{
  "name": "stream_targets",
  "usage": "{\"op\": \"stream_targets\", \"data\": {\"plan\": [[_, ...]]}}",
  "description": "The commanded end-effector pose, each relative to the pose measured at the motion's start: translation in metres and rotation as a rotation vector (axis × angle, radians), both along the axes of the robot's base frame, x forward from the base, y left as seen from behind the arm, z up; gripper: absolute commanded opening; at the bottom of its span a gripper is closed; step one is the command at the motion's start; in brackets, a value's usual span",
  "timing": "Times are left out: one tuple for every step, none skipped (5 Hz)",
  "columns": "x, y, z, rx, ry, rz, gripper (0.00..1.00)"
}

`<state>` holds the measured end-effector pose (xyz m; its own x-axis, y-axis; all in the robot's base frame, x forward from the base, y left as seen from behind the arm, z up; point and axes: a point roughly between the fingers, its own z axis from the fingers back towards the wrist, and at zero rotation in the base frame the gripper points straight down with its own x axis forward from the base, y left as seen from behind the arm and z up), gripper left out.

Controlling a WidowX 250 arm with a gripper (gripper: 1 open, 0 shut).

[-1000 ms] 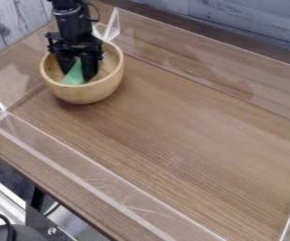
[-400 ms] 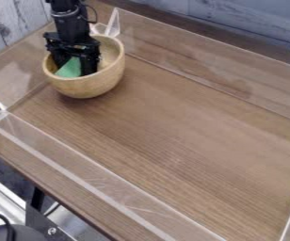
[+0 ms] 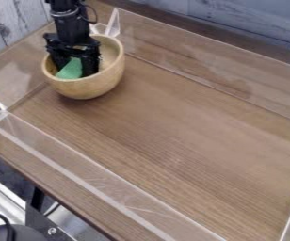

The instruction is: Put the green block in the brown bowl

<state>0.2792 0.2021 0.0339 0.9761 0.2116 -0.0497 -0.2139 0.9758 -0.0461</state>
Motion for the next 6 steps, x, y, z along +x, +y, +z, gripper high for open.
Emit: {"op": "stream_targets", "data": {"plan": [[0.007,0.01,0.039,0.05,-0.087,0.017,1.0],[0.008,0.007,0.05,0.045,-0.107,0.014,1.0],[0.011,0.003,0.066,0.038,-0.139,0.009,1.0],[0.012,-0.003,0.085,0.037,-0.175,0.001,1.0],[0.013,-0.008,0.106,0.041,-0.209,-0.011,1.0],[0.015,-0.016,0.125,0.041,-0.232,-0.03,1.0]]}}
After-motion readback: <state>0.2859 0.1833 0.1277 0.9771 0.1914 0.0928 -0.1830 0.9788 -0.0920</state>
